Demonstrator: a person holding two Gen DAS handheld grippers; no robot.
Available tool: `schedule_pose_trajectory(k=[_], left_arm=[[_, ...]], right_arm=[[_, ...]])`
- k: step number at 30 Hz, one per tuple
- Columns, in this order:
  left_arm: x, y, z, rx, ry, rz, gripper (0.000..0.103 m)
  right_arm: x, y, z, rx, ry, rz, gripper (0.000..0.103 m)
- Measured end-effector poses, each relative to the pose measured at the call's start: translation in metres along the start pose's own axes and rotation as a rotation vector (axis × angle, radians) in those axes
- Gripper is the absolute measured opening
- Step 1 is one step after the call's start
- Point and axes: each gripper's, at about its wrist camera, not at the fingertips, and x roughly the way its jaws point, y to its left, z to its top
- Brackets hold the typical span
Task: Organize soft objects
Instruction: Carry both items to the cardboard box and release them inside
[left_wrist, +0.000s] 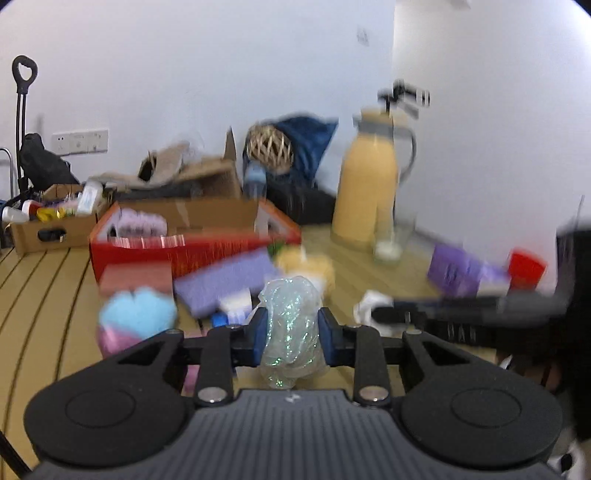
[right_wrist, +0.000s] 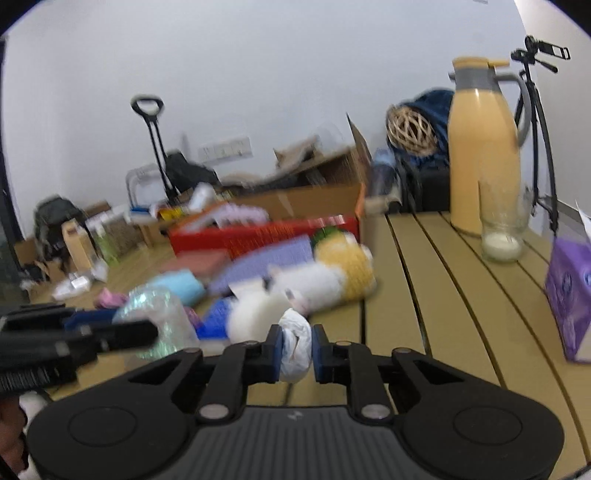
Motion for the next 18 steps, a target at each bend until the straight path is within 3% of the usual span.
schedule_pose_trajectory(k=[5, 9, 11, 13, 15, 18], left_arm=[[0.023, 0.059, 0.092, 0.002, -0.051, 0.0, 0.03], [0.1, 0.096, 0.156, 0.062, 0.017, 0.03, 0.03], [0.153, 0.114, 0.174, 0.119, 0.061, 0.062, 0.03], [0.205, 0.138, 0.186, 0.091, 0.106, 0.102, 0.03], [0.255, 0.164, 0.189, 0.018, 0.164, 0.068, 0.03], [0.319, 0.19, 0.18, -0.017, 0.255, 0.099, 0.032]], right_arm=[[0.014, 0.006, 0.055, -0.085, -0.055, 0.068, 0.016], [0.071, -0.004, 0.128, -0.105, -0.05, 0.115, 0.016], [0.12, -0.012, 0.166, -0.086, -0.002, 0.108, 0.017], [0.171, -0.024, 0.197, -0.059, 0.044, 0.091, 0.017], [0.222, -0.036, 0.221, -0.034, 0.105, 0.044, 0.017], [0.293, -0.044, 0.24, -0.102, 0.191, -0.05, 0.018]])
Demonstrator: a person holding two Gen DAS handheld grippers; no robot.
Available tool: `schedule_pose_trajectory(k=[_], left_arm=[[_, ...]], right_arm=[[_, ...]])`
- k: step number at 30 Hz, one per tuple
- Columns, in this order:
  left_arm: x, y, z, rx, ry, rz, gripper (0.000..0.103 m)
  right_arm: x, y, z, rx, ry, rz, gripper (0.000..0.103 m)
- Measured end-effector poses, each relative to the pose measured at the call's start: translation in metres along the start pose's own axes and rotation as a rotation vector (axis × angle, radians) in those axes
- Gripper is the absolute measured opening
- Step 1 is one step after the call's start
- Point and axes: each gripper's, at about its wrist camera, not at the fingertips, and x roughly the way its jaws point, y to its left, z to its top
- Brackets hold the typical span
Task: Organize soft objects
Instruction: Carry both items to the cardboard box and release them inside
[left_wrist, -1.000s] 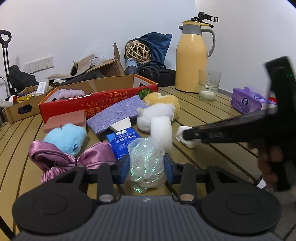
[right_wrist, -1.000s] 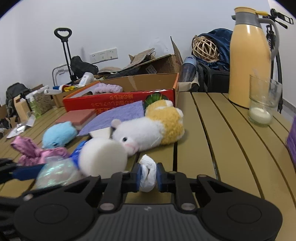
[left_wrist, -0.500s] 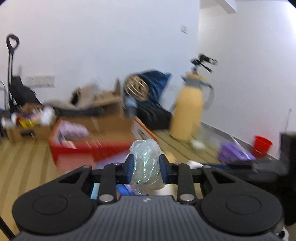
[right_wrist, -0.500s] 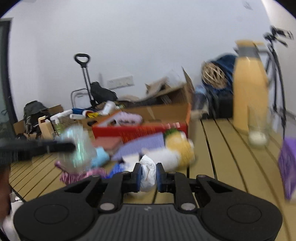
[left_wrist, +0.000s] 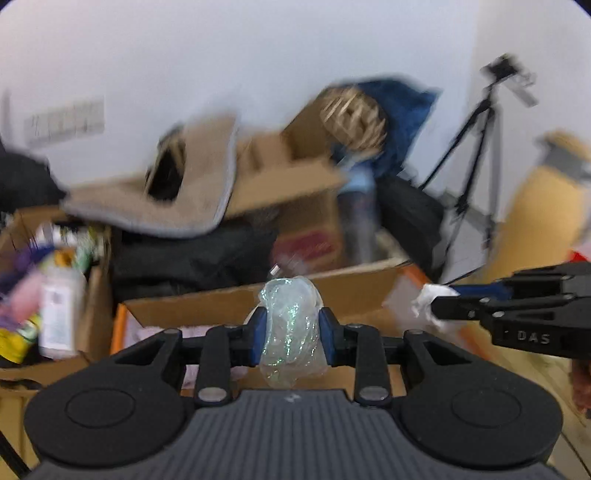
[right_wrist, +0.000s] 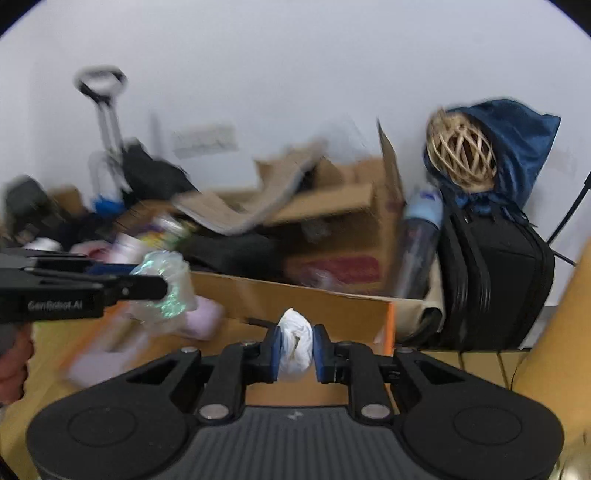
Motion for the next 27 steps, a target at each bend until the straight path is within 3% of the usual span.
schedule_pose_trajectory(k=[4, 6, 9, 13, 19, 27], left_arm=[[0.057, 0.008, -0.01, 0.055, 0.036, 0.098, 0.048], [0.068, 0.017, -0.01, 0.009, 0.088, 0.049, 0.051], [0.064, 0.025, -0.012, -0.071, 0.072, 0.024, 0.072], [0.064, 0.014, -0.015, -0.02, 0.081, 0.042, 0.073], [0.007, 0.0, 0.013, 0.002, -0.001, 0.07, 0.074], [-0.145, -0.024, 0.035, 0.073, -0.146, 0.126, 0.08]], right_arm=[[0.073, -0.006, 0.008, -0.041, 0.106, -0.075, 0.023], [0.098, -0.009, 0.006, -0.075, 0.144, -0.118, 0.023], [0.119, -0.008, 0.002, -0.143, 0.198, -0.163, 0.04], [0.116, -0.004, 0.002, -0.186, 0.168, -0.163, 0.075], [0.069, -0.001, 0.02, -0.156, 0.086, -0.113, 0.075], [-0.073, 0.014, 0.05, -0.191, -0.029, -0.115, 0.075]])
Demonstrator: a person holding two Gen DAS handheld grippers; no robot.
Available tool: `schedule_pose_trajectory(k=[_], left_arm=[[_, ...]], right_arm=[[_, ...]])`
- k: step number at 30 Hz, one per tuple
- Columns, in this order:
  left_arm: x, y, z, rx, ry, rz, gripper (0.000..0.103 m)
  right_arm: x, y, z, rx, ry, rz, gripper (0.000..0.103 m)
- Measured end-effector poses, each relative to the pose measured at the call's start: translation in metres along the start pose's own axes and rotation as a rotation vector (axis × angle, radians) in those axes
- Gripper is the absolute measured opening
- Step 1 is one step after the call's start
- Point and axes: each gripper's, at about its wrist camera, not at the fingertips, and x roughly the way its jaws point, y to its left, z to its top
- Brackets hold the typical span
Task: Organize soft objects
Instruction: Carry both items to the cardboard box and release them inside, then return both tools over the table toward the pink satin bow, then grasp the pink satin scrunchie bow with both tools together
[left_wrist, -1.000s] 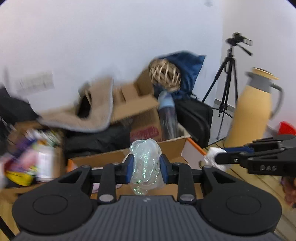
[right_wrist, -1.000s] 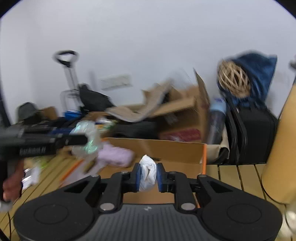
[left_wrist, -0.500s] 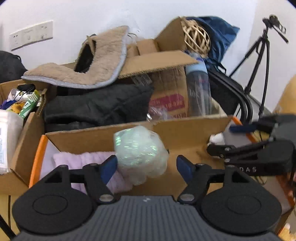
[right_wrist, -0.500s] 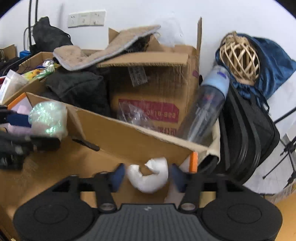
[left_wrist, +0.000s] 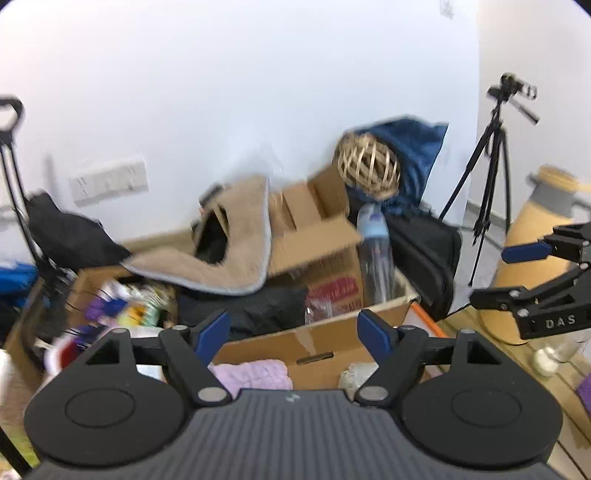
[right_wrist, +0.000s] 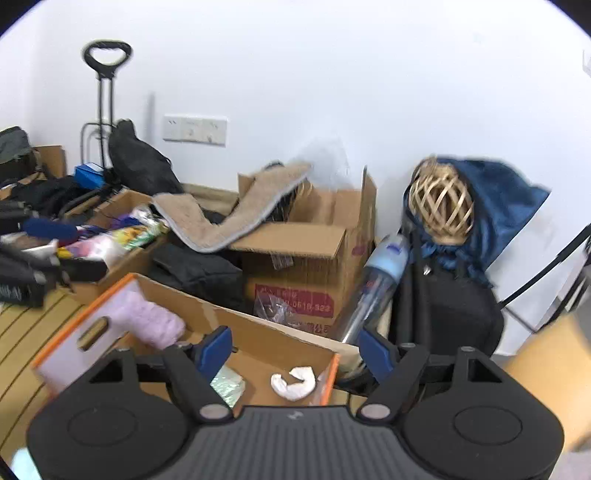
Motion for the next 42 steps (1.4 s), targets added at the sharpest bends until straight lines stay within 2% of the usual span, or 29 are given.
schedule_pose_trajectory(k=[3, 5, 8, 10, 11, 13, 16, 19, 22, 24, 27, 29, 30, 32, 34, 37, 38, 40, 42], left_arm=[[-0.059, -0.007, -0.005, 0.003, -0.074, 0.013, 0.083], [-0.103, -0.014, -0.026, 0.001, -0.143, 0.023, 0.083], [-0.171, -0.03, -0.08, -0.003, -0.268, 0.026, 0.089], [-0.209, -0.041, -0.124, -0.026, -0.326, 0.041, 0.098], [-0.225, -0.047, -0.147, -0.039, -0.347, 0.049, 0.099], [-0.251, -0.06, -0.192, -0.057, -0.372, 0.07, 0.103], [-0.286, -0.077, -0.257, -0.078, -0.395, 0.115, 0.103], [-0.306, -0.091, -0.308, -0.096, -0.336, 0.145, 0.103], [-0.311, -0.099, -0.335, -0.102, -0.257, 0.133, 0.103], [-0.309, -0.1, -0.341, -0.087, -0.23, 0.122, 0.103], [-0.307, -0.1, -0.341, -0.088, -0.242, 0.131, 0.103], [-0.303, -0.097, -0.338, -0.115, -0.247, 0.112, 0.103], [-0.299, -0.095, -0.336, -0.127, -0.244, 0.106, 0.103], [-0.287, -0.089, -0.327, -0.157, -0.233, 0.098, 0.096], [-0.27, -0.078, -0.314, -0.201, -0.222, 0.076, 0.08], [-0.236, -0.056, -0.294, -0.286, -0.203, 0.058, 0.064], [-0.22, -0.046, -0.287, -0.318, -0.185, 0.06, 0.06], [-0.189, -0.031, -0.28, -0.36, -0.117, 0.059, 0.043], [-0.168, -0.023, -0.282, -0.388, -0.048, 0.024, 0.033]], right_arm=[[-0.058, 0.008, -0.01, -0.015, -0.053, -0.005, 0.078], [-0.096, 0.013, -0.029, 0.002, -0.106, 0.007, 0.08], [-0.155, 0.027, -0.077, 0.042, -0.2, 0.06, 0.084], [-0.188, 0.041, -0.116, 0.066, -0.252, 0.091, 0.089], [-0.203, 0.05, -0.137, 0.077, -0.274, 0.097, 0.089], [-0.229, 0.067, -0.179, 0.098, -0.313, 0.097, 0.091], [-0.257, 0.094, -0.239, 0.115, -0.34, 0.097, 0.094], [-0.278, 0.117, -0.3, 0.172, -0.36, 0.137, 0.101], [-0.291, 0.137, -0.348, 0.209, -0.407, 0.136, 0.103], [-0.292, 0.144, -0.359, 0.212, -0.377, 0.152, 0.103], [-0.291, 0.15, -0.36, 0.209, -0.376, 0.141, 0.102], [-0.286, 0.151, -0.358, 0.219, -0.355, 0.154, 0.093], [-0.282, 0.15, -0.355, 0.233, -0.333, 0.166, 0.085], [-0.274, 0.154, -0.355, 0.251, -0.303, 0.182, 0.075], [-0.264, 0.156, -0.351, 0.263, -0.285, 0.194, 0.063], [-0.241, 0.16, -0.338, 0.268, -0.248, 0.208, 0.048], [-0.231, 0.162, -0.331, 0.26, -0.234, 0.214, 0.047], [-0.214, 0.167, -0.316, 0.253, -0.218, 0.214, 0.044], [-0.197, 0.174, -0.299, 0.231, -0.22, 0.222, 0.042]])
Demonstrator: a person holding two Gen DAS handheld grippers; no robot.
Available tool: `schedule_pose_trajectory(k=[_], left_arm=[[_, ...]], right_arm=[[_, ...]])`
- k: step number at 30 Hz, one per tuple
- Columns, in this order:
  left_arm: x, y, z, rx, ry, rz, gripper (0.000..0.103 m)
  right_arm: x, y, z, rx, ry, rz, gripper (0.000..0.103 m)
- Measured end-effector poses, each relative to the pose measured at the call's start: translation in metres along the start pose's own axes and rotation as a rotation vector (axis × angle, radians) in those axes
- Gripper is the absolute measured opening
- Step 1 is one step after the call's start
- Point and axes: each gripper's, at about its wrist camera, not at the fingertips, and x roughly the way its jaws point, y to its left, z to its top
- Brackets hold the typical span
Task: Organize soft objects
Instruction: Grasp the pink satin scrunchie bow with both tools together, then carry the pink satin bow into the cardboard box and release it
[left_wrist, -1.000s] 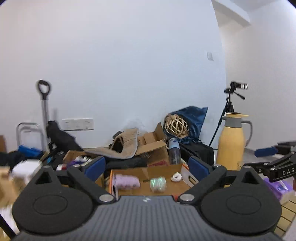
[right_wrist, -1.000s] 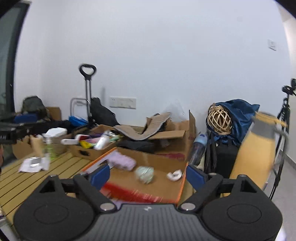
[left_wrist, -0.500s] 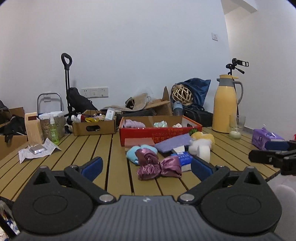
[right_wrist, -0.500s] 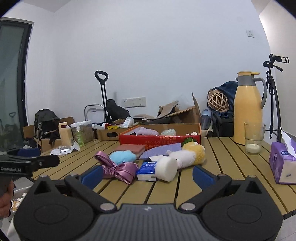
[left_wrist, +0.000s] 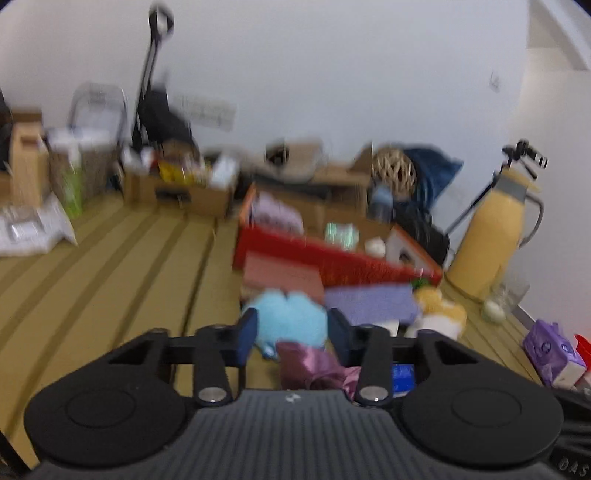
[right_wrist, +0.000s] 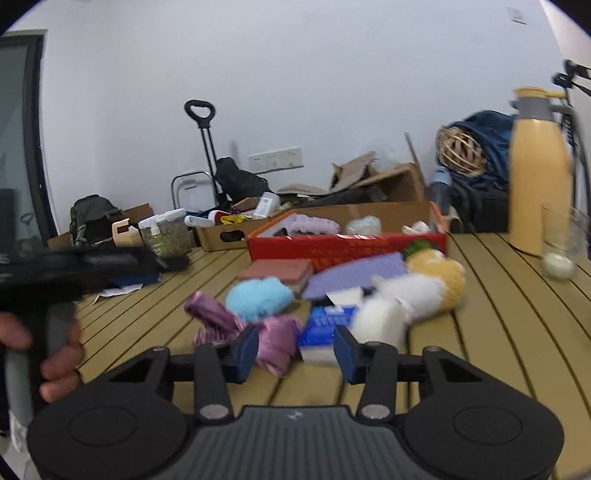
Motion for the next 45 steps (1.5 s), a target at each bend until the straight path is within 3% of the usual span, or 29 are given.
schedule_pose_trajectory(k=[1, 6, 8, 10, 17, 25, 28, 33, 38, 42, 45], left_arm=[[0.006, 0.003, -0.004, -0.006, 0.03, -0.014, 0.029], [-0.001, 0.009, -0.042, 0.046, 0.094, -0.015, 0.032], [-0.003, 0.014, -0.046, 0.031, 0.108, -0.025, 0.038], [-0.005, 0.016, -0.044, 0.041, 0.087, -0.03, 0.053], [0.02, 0.02, -0.039, 0.02, 0.121, -0.102, 0.056], [0.023, 0.009, -0.044, 0.062, 0.134, -0.127, 0.023], [0.005, 0.003, -0.042, 0.081, 0.102, -0.137, 0.02], [-0.023, -0.005, -0.036, 0.083, 0.035, -0.167, 0.02], [-0.021, -0.013, 0.003, 0.075, -0.016, -0.228, 0.02], [0.007, -0.013, 0.071, 0.07, -0.072, -0.272, 0.02], [0.05, -0.012, 0.123, 0.065, -0.089, -0.256, 0.02]], right_arm=[[0.01, 0.003, 0.004, -0.008, 0.003, 0.004, 0.041], [0.058, 0.018, 0.016, -0.061, 0.018, 0.014, 0.039], [0.069, 0.022, 0.013, -0.076, 0.042, 0.023, 0.038], [0.079, 0.024, 0.007, -0.076, 0.074, 0.026, 0.035], [0.089, 0.005, -0.015, 0.04, 0.141, 0.052, 0.034], [0.096, -0.001, -0.016, 0.097, 0.168, 0.086, 0.02], [0.087, 0.007, -0.015, 0.059, 0.159, 0.078, 0.014], [0.057, 0.014, -0.01, 0.056, 0.103, 0.087, 0.014], [0.042, 0.013, 0.017, 0.039, 0.033, 0.078, 0.014], [0.056, 0.005, 0.076, -0.017, -0.036, 0.087, 0.014], [0.096, -0.009, 0.135, -0.067, -0.056, 0.096, 0.014]])
